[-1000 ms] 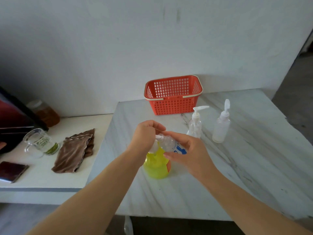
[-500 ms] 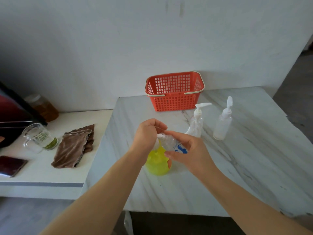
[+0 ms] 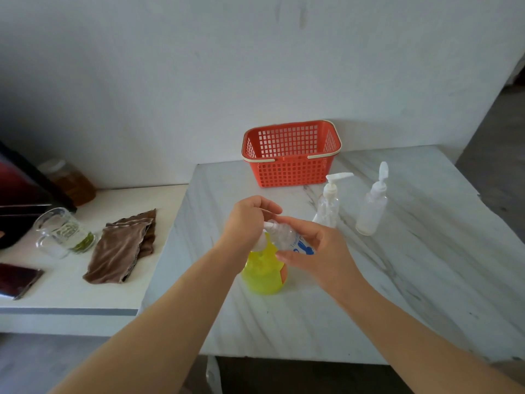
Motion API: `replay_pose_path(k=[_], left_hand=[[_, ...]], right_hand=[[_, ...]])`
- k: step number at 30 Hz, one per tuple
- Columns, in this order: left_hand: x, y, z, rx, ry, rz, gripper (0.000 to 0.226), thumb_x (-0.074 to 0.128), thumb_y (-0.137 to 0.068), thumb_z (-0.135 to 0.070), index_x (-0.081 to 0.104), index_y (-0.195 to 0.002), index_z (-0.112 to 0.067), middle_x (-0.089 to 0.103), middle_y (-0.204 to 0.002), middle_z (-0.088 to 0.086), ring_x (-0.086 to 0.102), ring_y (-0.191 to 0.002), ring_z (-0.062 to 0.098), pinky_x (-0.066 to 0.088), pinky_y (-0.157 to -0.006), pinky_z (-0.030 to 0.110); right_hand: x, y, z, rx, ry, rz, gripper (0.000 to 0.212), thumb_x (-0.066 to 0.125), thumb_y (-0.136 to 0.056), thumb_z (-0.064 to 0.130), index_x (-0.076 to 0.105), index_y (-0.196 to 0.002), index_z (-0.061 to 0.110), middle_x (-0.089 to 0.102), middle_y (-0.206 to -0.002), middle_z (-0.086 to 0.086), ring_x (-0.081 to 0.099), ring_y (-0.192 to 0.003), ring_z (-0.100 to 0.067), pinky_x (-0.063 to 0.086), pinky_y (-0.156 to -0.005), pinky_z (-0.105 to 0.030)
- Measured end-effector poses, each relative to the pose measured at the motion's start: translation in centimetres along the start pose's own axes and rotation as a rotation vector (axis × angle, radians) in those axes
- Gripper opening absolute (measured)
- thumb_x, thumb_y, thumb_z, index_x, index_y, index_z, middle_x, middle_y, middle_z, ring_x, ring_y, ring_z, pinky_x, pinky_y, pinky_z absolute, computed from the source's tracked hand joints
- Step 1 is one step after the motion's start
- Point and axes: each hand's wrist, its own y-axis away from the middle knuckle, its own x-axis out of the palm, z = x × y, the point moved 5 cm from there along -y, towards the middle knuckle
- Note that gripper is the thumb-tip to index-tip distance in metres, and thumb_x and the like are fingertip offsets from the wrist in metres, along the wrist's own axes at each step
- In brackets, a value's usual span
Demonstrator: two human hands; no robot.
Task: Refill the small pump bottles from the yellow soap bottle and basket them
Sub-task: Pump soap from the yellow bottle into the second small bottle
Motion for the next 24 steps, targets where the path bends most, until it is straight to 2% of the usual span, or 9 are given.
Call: replay_pose_path(k=[4, 9, 14, 16, 20, 24], left_hand=[[0.0, 0.0, 0.5, -0.005, -0.001, 0.003, 0.04, 0.031, -0.08, 0.007, 0.065, -0.077, -0.015, 0.066, -0.072, 0.004, 0.059, -0.072, 0.027, 0.047, -0.068, 0.033], [-0.1, 0.2, 0.2, -0.022, -0.007, -0.02, 0.04, 0.031, -0.08, 0.007, 0.065, -0.076, -0.015, 0.064, -0.072, 0.003, 0.058, -0.072, 0.025, 0.046, -0.065, 0.03], [-0.5, 0.5, -0.7, 0.004, 0.005, -0.001, 0.037, 0.037, -0.083, 0.006, 0.066, -0.073, -0.016, 0.064, -0.071, 0.003, 0.056, -0.071, 0.021, 0.044, -0.066, 0.027], [-0.6, 0.4, -0.5, 0.005, 0.001, -0.007, 0.038, 0.036, -0.083, 0.006, 0.066, -0.072, -0.016, 0.064, -0.071, 0.003, 0.056, -0.071, 0.021, 0.043, -0.065, 0.027], [-0.5, 0.2, -0.3, 0.004, -0.001, -0.007, 0.04, 0.033, -0.082, 0.006, 0.065, -0.071, -0.016, 0.065, -0.073, 0.004, 0.057, -0.073, 0.025, 0.045, -0.069, 0.031], [-0.4, 0.3, 0.2, 0.004, -0.003, -0.018, 0.04, 0.03, -0.081, 0.007, 0.064, -0.074, -0.013, 0.064, -0.073, 0.005, 0.056, -0.069, 0.024, 0.044, -0.06, 0.026]], right_hand=[[0.2, 0.0, -0.5, 0.015, 0.006, 0.008, 0.056, 0.08, -0.067, 0.005, 0.067, -0.117, 0.025, 0.073, -0.106, 0.004, 0.069, -0.097, -0.013, 0.054, -0.088, -0.029], [0.3, 0.0, -0.2, 0.002, -0.004, 0.004, 0.057, 0.078, -0.061, 0.016, 0.068, -0.117, 0.024, 0.073, -0.106, 0.003, 0.069, -0.097, -0.014, 0.054, -0.087, -0.029], [0.1, 0.0, 0.8, -0.037, 0.017, 0.008, 0.054, 0.08, -0.067, 0.005, 0.068, -0.114, 0.028, 0.073, -0.104, 0.005, 0.069, -0.095, -0.009, 0.053, -0.082, -0.022], [0.2, 0.0, 0.9, -0.039, 0.011, 0.006, 0.053, 0.08, -0.064, 0.011, 0.068, -0.112, 0.031, 0.073, -0.103, 0.005, 0.069, -0.094, -0.008, 0.052, -0.08, -0.02], [0.3, 0.1, 0.5, -0.028, -0.005, 0.012, 0.054, 0.08, -0.067, 0.004, 0.067, -0.115, 0.027, 0.073, -0.106, 0.004, 0.069, -0.096, -0.011, 0.053, -0.085, -0.024], [0.6, 0.0, -0.2, -0.007, -0.025, 0.015, 0.055, 0.078, -0.061, 0.016, 0.068, -0.114, 0.028, 0.073, -0.105, 0.003, 0.069, -0.096, -0.013, 0.054, -0.087, -0.028]])
